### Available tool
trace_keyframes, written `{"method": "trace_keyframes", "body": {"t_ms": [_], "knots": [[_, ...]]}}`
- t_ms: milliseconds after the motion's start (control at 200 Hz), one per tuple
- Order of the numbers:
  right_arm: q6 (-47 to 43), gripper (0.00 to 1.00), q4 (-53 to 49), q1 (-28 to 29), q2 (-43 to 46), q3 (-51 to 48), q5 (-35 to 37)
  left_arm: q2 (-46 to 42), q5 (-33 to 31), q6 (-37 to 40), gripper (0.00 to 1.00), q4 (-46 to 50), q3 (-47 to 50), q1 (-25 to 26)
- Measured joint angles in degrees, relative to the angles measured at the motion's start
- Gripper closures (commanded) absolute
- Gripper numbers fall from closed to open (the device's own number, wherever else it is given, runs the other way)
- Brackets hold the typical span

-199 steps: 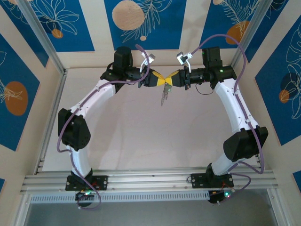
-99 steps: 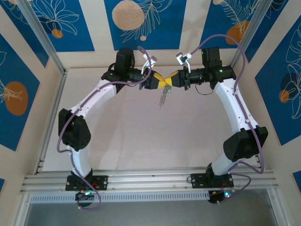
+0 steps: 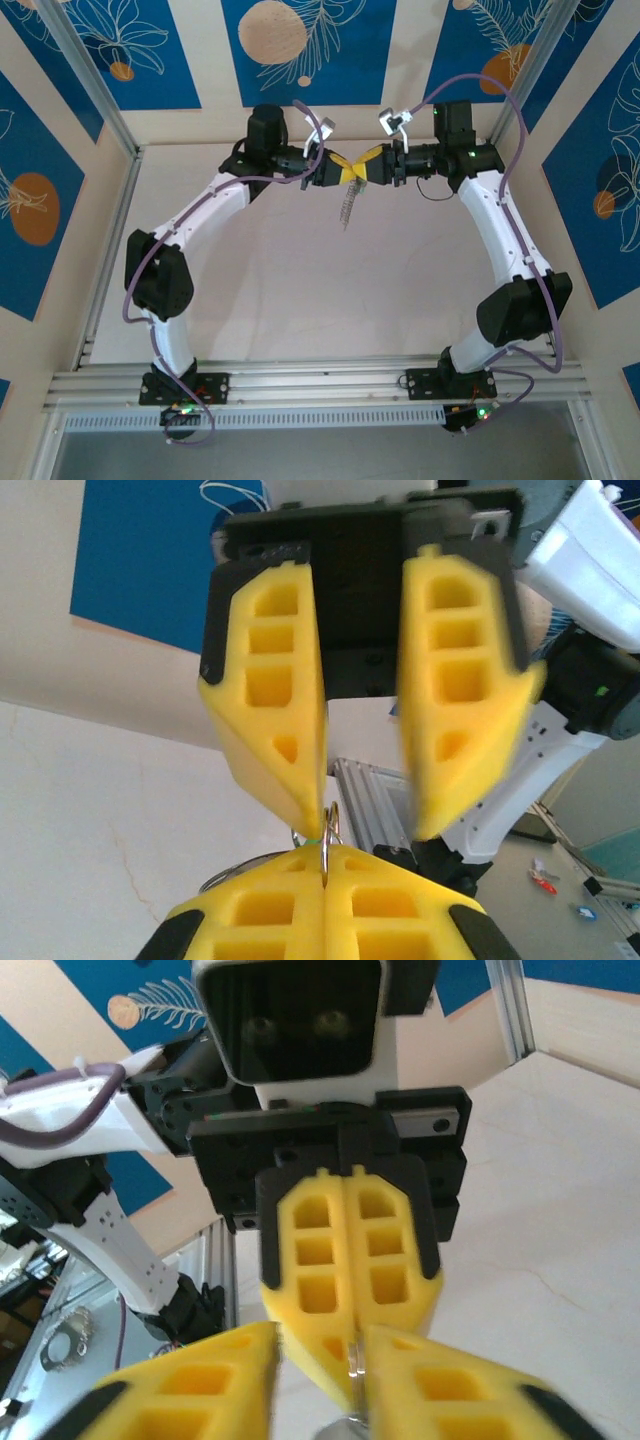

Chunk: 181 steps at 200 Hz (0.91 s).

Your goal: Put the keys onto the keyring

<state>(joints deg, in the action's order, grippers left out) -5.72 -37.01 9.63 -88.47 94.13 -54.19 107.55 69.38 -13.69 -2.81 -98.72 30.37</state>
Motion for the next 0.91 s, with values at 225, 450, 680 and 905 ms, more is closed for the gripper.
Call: {"method": "trace_keyframes", "body": {"t_ms": [225, 450, 680, 905], "knots": [[11.2, 0.57, 17.6, -4.1, 15.2, -16.5, 4.1, -1.3, -3.1, -5.5, 1.0, -8.9, 5.4, 0.9], [24.5, 0.52, 38.4, -4.0, 29.5, -40.1, 16.5, -3.0, -5.5, -19.2, 1.0, -27.2, 11.2, 0.9], [31.4, 0.51, 49.7, -1.7, 33.8, -52.2, 27.0, -4.2, -8.7, -26.9, 1.0, -34.3, 13.5, 1.2], [31.6, 0.51, 54.0, 1.7, 33.0, -51.6, 31.9, -5.9, -11.5, -28.0, 1.0, -34.0, 13.7, 2.4]]}}
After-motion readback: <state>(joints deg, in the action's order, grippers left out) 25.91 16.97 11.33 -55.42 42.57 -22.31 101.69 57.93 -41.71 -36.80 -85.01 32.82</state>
